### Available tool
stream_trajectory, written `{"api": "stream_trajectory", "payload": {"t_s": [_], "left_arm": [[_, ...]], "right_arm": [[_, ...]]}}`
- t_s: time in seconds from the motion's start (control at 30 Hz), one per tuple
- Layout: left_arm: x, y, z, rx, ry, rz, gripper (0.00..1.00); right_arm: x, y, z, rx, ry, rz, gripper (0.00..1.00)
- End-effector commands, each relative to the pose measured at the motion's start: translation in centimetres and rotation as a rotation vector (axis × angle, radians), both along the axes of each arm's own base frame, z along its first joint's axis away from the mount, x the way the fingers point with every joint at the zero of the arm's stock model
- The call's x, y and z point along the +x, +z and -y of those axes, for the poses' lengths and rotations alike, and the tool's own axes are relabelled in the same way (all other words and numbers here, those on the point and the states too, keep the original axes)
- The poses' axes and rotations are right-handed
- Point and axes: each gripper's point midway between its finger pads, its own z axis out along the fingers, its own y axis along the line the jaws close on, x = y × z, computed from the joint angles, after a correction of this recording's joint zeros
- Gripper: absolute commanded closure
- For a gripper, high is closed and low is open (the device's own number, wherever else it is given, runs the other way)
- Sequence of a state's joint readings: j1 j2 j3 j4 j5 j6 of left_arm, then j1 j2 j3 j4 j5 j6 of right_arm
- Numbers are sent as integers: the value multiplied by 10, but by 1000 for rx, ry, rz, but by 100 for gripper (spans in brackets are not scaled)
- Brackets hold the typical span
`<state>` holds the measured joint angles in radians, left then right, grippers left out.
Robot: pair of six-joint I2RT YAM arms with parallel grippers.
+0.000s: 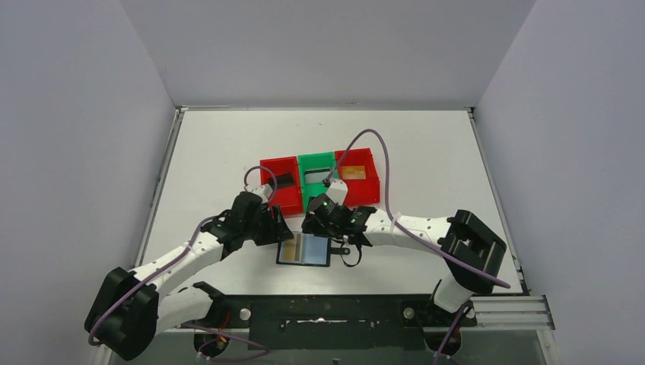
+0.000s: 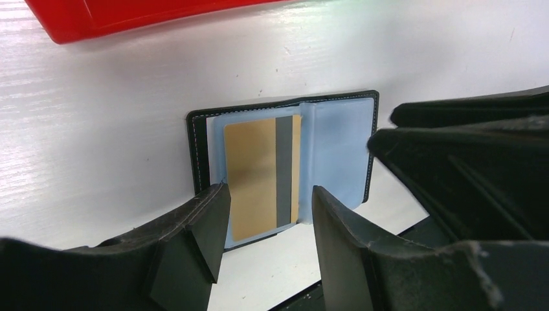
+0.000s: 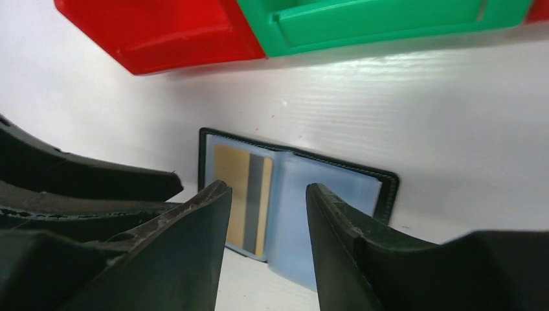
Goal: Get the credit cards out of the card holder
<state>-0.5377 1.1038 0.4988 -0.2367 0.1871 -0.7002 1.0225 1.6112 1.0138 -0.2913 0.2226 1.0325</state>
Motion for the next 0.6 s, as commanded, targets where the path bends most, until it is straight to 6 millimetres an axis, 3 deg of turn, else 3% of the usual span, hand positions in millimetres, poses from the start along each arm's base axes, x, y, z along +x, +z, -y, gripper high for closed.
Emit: {"api": "stream_trajectory", "payload": {"t_s": [0.0,0.3,0.47,0.57], "left_arm": [[4,7,5,-19,-4,15,51],[-4,-2,8,-38,-30,-15,53],[-6,-7,8,-36,-33,-31,53],[-6,-7,8,-33,-33,-32,53]], "right_arm": [[-3,22,-47,311,25,0,54],[-21,-11,-68,395,85,-114,61],[-26,-30,-62,367,49,-162,64],[-27,-30,-58,339,43,-154,64]]}}
